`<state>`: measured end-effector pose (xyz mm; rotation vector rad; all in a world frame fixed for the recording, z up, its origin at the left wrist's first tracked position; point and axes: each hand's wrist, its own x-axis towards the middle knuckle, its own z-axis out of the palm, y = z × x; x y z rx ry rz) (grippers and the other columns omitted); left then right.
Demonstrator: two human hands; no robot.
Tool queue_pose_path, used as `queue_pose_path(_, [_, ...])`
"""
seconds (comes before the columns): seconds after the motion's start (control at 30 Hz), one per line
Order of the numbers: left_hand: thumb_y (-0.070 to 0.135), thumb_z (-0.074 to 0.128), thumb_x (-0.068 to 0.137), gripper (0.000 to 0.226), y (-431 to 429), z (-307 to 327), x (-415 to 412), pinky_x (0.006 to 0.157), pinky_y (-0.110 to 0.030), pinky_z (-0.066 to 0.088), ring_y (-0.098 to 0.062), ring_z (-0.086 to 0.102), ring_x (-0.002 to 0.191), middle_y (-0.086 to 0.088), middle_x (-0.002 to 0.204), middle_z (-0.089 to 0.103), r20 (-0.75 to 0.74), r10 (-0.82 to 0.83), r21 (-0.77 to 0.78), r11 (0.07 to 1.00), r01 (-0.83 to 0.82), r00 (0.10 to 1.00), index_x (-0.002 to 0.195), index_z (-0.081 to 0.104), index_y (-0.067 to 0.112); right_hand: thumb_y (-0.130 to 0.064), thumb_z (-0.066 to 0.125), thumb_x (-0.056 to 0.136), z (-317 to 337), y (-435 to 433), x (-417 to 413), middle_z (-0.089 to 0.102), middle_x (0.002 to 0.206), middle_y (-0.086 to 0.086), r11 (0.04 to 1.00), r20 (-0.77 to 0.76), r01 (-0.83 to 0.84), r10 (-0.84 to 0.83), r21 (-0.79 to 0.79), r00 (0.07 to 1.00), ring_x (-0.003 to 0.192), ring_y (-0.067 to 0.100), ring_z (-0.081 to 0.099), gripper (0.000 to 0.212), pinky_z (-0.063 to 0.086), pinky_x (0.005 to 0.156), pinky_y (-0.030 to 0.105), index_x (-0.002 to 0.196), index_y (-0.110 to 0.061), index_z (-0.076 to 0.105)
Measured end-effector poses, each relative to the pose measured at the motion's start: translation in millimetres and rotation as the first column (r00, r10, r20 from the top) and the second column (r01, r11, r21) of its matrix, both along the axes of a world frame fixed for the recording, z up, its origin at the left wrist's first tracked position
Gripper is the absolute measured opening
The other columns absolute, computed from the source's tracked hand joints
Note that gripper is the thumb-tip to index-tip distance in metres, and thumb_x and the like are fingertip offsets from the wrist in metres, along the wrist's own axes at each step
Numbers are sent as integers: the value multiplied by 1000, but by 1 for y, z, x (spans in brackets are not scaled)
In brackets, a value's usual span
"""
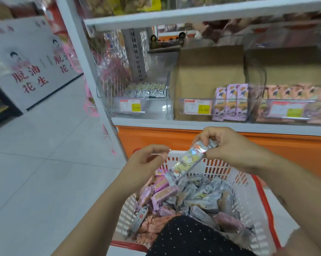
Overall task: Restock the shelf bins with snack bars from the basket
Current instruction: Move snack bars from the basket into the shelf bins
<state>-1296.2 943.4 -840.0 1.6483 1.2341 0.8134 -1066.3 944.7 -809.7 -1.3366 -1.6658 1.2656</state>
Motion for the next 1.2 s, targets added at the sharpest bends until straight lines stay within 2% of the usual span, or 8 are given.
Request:
queue_pose_path(0.1, [23,63,89,15,-12,18,8,81,-19,53,0,64,98,14,102,70,55,-31,51,998,29,998,102,66,31,27,48,76,5,2,-7,65,99,5,997,-211,73,-72,-6,975,87,16,62,39,49,62,21,70,-11,46])
queue_pose_path(0.2, [27,70,84,26,-14,24,12,79,-8,46,8,58,101,24,104,66,-114,-5,206,978,29,993,103,63,42,30,40,77,6,8,-17,65,97,6,991,-373,131,-135,-37,918,85,17,61,40,46,52,16,71,-9,46])
queue_pose_path(0.37, [19,74,81,33,0,33,11,73,-4,42,15,57,91,27,94,63,-157,162,437,896,-79,974,106,61,36,20,52,83,14,26,-38,65,103,1,982,-449,189,-174,-11,876,91,15,62,36,52,84,31,85,-16,57])
queue_pose_path(0.5, [19,74,80,30,32,49,6,65,-1,39,19,52,82,24,85,57,-96,358,515,816,-261,929,97,53,32,3,62,85,33,65,-43,59,110,-11,910,-197,273,-219,311,956,108,10,57,35,44,93,21,106,-25,56])
queue_pose_path(0.7, [30,66,88,20,129,76,-4,58,-18,37,0,50,75,13,84,54,-176,494,528,777,-341,852,93,49,21,-4,55,90,49,136,-44,34,150,1,802,274,60,-272,594,922,138,14,31,49,14,98,7,137,-19,48])
queue_pose_path(0.83, [29,63,89,18,196,79,-2,61,-27,38,-8,50,71,6,86,53,-356,475,466,837,-288,805,94,49,19,-8,53,93,43,168,-45,22,156,-4,806,326,10,-251,592,912,142,12,25,52,9,98,5,143,-22,41])
queue_pose_path(0.97, [35,64,85,25,247,73,3,69,-32,49,-25,59,82,-6,88,60,-619,376,295,925,-239,689,89,52,13,-12,55,93,24,185,-45,23,155,-12,825,325,-3,-220,566,920,125,21,50,50,12,91,-2,140,-25,43])
queue_pose_path(1.2, [40,61,85,44,294,45,16,52,-25,35,-14,42,54,-3,61,45,-951,11,0,999,-34,308,56,45,11,-13,58,91,15,196,-40,27,151,-18,801,274,-5,-199,598,941,134,0,33,46,5,86,-13,135,-26,51])
